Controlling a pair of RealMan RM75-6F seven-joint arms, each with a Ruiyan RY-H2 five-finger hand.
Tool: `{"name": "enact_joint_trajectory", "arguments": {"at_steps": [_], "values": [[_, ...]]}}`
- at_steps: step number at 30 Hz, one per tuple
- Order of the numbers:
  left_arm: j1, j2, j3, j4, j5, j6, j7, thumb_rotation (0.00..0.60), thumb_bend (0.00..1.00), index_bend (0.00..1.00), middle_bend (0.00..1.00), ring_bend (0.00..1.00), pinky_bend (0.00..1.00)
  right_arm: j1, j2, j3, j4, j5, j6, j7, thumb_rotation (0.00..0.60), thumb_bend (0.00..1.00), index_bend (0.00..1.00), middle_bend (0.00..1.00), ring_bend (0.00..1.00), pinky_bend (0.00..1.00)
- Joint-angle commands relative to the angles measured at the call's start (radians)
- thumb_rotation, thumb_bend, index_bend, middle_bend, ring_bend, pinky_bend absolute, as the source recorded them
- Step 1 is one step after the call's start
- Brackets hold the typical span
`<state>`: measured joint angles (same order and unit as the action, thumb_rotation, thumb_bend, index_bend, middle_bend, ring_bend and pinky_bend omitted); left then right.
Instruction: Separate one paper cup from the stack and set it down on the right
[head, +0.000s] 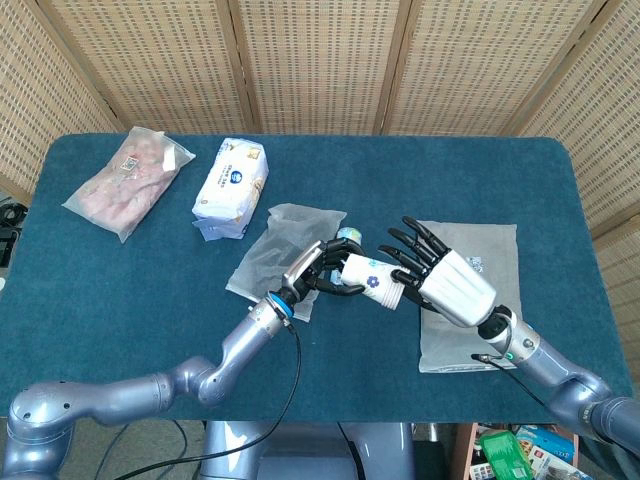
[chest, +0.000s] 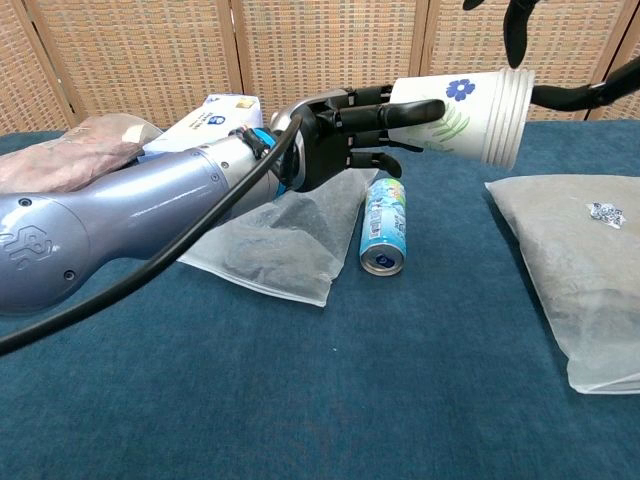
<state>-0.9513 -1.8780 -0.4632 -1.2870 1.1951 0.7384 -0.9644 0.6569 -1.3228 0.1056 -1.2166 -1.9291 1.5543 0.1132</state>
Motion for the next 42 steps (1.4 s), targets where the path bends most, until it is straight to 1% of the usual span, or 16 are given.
{"name": "enact_joint_trajectory", "arguments": {"at_steps": [1,19,29,42], "values": [[0.002,0.002,0.000,-0.001,0.001,0.001,0.000,0.600,0.08,0.51,0.50,0.46,0.59,0.001,-0.005,-0.004,0.004,-0.001,0.006,0.002,0.600,0.47,0.56,0.35,0.15,0.10],[0.004,0.006,-0.004,-0.005,0.004,-0.006,-0.007,0.600,0.09,0.51,0.50,0.46,0.59,0.024,-0.035,-0.013,0.018,0.002,0.010,-0.005,0.600,0.51,0.59,0.38,0.15,0.12],[0.002,0.003,-0.004,-0.002,0.003,-0.009,-0.004,0.600,0.09,0.51,0.50,0.46,0.59,0.034,-0.050,-0.014,0.036,0.001,0.023,-0.007,0.600,0.60,0.66,0.42,0.16,0.17],[0.005,0.008,-0.006,-0.003,-0.003,-0.012,0.000,0.600,0.09,0.51,0.50,0.46,0.59,0.036,-0.057,-0.020,0.054,-0.003,0.048,-0.020,0.600,0.60,0.67,0.43,0.16,0.20]]}}
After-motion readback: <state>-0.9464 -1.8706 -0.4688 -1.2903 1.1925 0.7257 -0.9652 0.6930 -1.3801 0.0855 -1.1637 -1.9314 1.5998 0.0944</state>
